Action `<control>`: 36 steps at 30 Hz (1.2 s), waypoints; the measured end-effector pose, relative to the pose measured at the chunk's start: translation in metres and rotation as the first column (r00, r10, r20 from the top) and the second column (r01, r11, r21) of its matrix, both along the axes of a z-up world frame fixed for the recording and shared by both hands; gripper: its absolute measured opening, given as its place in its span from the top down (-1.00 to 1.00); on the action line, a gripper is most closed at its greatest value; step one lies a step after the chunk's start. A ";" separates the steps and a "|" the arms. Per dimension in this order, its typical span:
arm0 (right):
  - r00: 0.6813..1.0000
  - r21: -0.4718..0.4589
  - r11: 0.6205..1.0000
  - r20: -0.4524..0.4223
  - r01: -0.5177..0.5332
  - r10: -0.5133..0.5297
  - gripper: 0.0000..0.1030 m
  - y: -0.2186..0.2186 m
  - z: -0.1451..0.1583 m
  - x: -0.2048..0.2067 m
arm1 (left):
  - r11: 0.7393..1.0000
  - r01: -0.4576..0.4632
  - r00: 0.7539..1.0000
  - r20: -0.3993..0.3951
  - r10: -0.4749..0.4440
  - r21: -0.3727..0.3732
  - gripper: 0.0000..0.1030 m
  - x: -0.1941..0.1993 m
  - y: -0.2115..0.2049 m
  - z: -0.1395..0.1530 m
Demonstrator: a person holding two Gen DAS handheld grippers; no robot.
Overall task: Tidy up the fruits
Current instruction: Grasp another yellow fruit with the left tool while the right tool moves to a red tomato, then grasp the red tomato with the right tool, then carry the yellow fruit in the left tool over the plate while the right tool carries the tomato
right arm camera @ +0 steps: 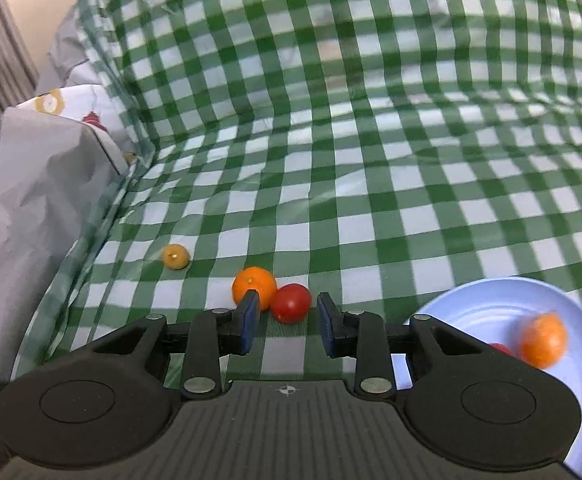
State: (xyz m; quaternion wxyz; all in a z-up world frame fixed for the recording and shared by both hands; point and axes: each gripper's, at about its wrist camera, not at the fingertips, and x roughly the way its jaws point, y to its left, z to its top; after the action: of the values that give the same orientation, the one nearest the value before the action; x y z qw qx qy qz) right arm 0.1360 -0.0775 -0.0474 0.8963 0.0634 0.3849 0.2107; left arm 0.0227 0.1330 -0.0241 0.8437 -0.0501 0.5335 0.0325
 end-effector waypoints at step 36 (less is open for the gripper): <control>0.973 -0.121 0.972 -0.131 -0.204 0.188 0.47 0.010 -0.007 -0.063 | 0.983 -0.109 0.992 0.052 0.118 -0.148 0.45 -0.004 0.032 0.010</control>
State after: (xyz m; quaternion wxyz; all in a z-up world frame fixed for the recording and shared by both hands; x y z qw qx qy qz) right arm 0.0727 -0.0677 -0.0544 0.8488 -0.0227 0.4554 0.2677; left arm 0.0184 0.1648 -0.0140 0.8503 -0.1425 0.5051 0.0400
